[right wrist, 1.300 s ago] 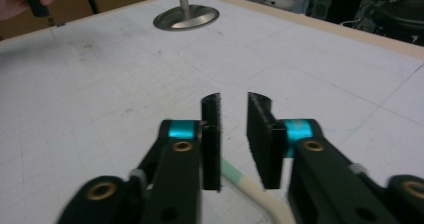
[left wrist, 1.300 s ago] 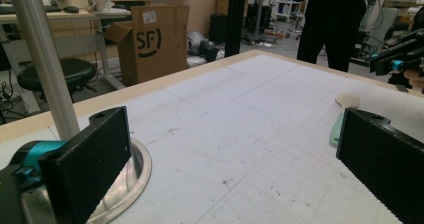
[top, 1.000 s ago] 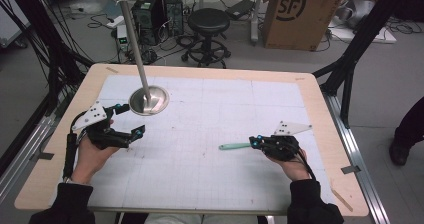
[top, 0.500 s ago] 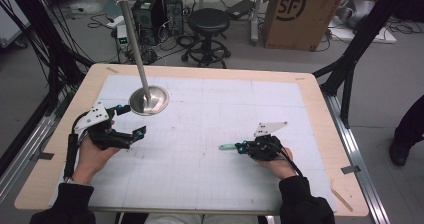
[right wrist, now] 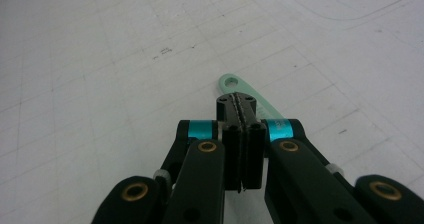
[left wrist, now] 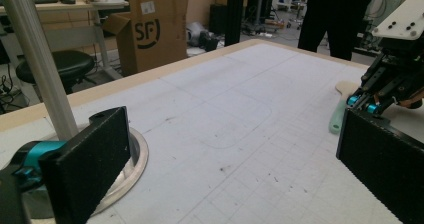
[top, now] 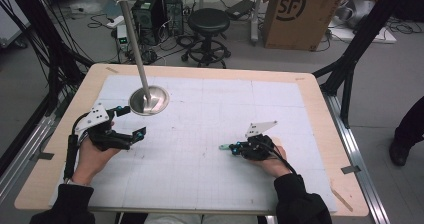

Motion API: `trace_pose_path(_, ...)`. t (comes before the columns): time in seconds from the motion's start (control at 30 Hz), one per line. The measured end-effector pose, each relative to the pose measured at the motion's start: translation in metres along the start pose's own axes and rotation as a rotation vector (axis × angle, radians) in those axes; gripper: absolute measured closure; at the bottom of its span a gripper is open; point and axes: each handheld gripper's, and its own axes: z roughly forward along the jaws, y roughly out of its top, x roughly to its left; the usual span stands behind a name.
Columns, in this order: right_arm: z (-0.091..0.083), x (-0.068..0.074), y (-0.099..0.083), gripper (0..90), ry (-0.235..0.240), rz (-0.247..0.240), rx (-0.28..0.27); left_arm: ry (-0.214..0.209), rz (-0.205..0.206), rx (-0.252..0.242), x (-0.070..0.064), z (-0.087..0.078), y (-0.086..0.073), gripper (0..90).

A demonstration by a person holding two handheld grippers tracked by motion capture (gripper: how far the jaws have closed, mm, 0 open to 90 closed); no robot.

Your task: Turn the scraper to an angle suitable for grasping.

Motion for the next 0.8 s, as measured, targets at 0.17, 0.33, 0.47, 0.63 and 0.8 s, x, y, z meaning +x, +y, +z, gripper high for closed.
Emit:
trace_pose_path(0.17, 0.005, 0.000, 0.002, 90.0, -0.010, -0.013, 0.022, -0.001, 0.000, 0.003, 0.000, 0.000, 0.000, 1.7)
trace_pose_path(0.33, 0.010, 0.002, 0.005, 90.0, -0.020, -0.007, 0.056, 0.004, -0.002, 0.004, 0.000, -0.001, 0.000, 1.7)
trace_pose_path(0.47, 0.012, 0.001, 0.007, 90.0, -0.029, -0.007, 0.058, 0.002, -0.003, 0.011, 0.000, -0.001, 0.000, 1.7)
trace_pose_path(0.63, 0.015, -0.003, 0.010, 90.0, -0.049, -0.004, 0.058, -0.001, -0.004, 0.017, 0.000, -0.001, -0.001, 1.7)
trace_pose_path(0.8, 0.017, -0.007, 0.013, 90.0, -0.056, 0.013, 0.063, -0.002, -0.004, 0.019, 0.000, 0.000, -0.001, 1.7)
